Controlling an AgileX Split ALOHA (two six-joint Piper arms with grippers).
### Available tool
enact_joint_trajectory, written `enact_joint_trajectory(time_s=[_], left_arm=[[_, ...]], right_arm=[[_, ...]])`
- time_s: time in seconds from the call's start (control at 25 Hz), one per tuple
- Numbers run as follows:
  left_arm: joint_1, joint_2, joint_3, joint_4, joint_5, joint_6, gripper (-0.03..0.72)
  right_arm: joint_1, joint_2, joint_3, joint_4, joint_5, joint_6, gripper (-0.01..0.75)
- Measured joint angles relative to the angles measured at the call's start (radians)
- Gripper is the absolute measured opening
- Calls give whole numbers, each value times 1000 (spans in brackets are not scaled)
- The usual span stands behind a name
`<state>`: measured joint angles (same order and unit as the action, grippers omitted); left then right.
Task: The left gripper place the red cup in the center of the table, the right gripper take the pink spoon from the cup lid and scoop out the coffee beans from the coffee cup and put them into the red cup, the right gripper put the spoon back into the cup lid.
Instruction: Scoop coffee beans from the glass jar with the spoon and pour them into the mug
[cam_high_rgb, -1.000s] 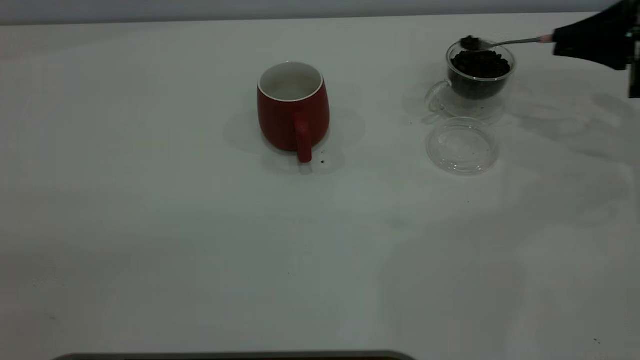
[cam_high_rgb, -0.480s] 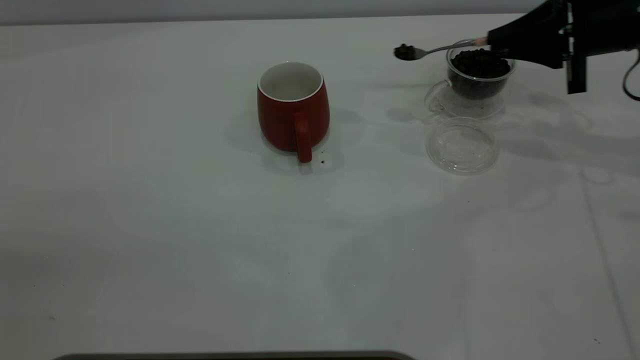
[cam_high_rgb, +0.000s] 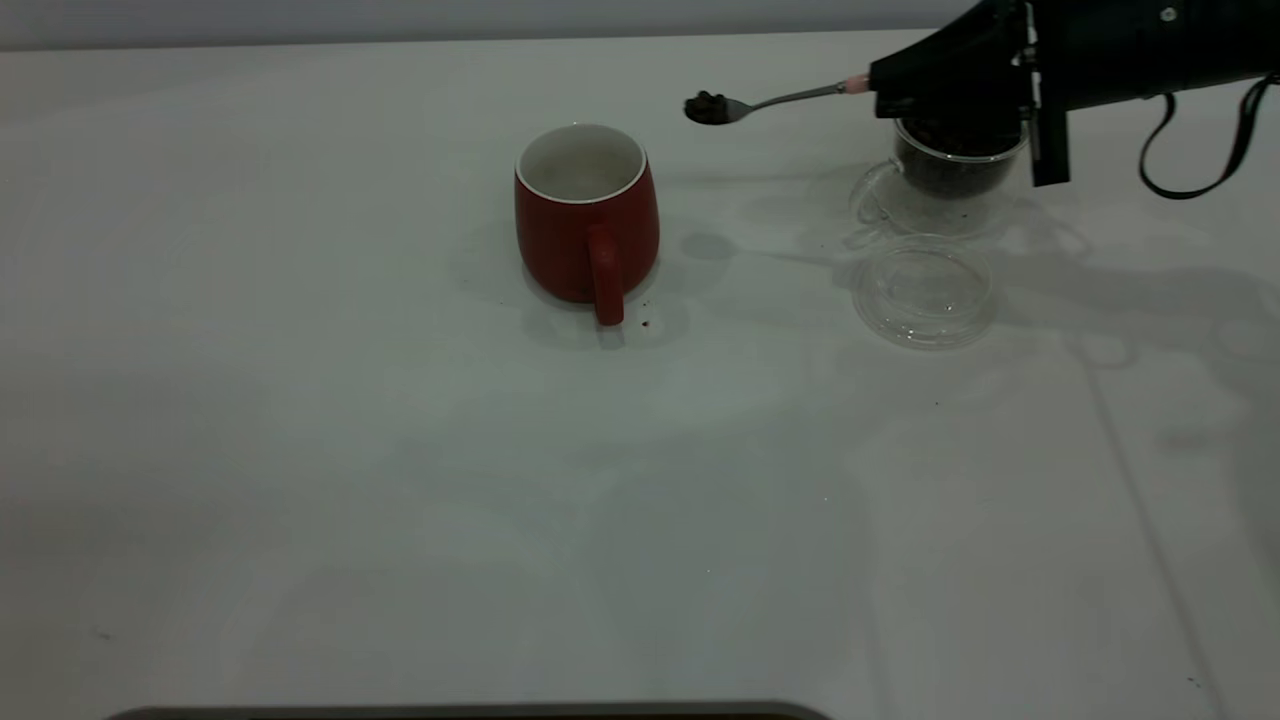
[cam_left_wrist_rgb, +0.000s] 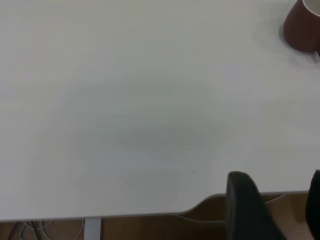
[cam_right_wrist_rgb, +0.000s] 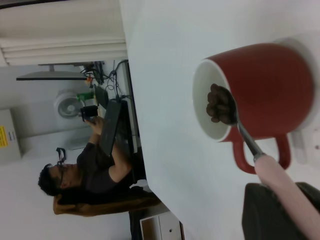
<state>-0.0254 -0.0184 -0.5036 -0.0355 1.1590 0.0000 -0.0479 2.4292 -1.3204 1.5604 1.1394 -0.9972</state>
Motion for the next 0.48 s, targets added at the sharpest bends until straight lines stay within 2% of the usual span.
enact_joint_trajectory(time_s=[0.48], left_arm=[[0,0,0,0,0,0,357]], right_arm=[[116,0,0,94,0,-9,96]])
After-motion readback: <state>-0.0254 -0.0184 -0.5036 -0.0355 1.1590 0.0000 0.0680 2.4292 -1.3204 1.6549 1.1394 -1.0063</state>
